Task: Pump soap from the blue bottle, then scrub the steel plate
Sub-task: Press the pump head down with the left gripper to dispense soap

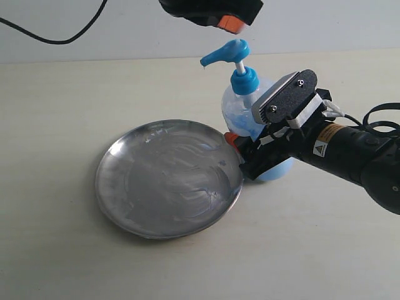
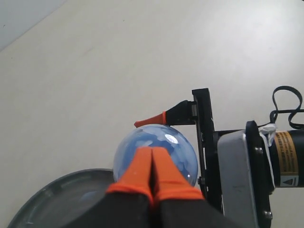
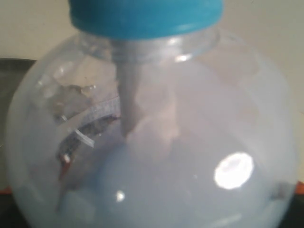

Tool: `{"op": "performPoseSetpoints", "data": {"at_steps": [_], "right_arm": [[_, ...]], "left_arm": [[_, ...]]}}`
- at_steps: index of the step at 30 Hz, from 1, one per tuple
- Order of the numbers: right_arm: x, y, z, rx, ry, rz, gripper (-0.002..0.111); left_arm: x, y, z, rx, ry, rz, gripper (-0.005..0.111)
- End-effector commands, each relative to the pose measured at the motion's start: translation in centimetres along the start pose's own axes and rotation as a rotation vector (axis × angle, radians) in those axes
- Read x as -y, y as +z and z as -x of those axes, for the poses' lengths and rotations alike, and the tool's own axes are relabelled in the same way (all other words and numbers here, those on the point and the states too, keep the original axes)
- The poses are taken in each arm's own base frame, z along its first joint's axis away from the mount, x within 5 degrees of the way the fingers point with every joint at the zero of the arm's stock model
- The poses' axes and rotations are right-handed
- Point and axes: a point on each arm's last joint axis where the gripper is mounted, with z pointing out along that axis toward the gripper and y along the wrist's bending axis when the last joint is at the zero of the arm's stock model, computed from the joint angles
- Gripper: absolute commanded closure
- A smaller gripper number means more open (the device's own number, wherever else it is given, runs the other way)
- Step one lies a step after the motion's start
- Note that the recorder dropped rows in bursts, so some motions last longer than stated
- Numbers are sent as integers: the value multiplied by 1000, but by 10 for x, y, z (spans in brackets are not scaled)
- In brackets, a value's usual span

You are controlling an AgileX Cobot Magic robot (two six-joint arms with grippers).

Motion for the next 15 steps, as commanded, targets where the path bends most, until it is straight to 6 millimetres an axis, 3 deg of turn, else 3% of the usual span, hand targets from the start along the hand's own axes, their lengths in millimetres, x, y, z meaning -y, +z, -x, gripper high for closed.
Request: {"op": "performPoseSetpoints", "data": {"at_steps": [1,15], "right_arm": [[3,1,8,54,-8,-10,108],[3,1,8,54,-8,-10,108]], "left_arm": [[3,-2,2,13,-10,-9,107],[1,15,-7,-64,-21,-31,107]]}}
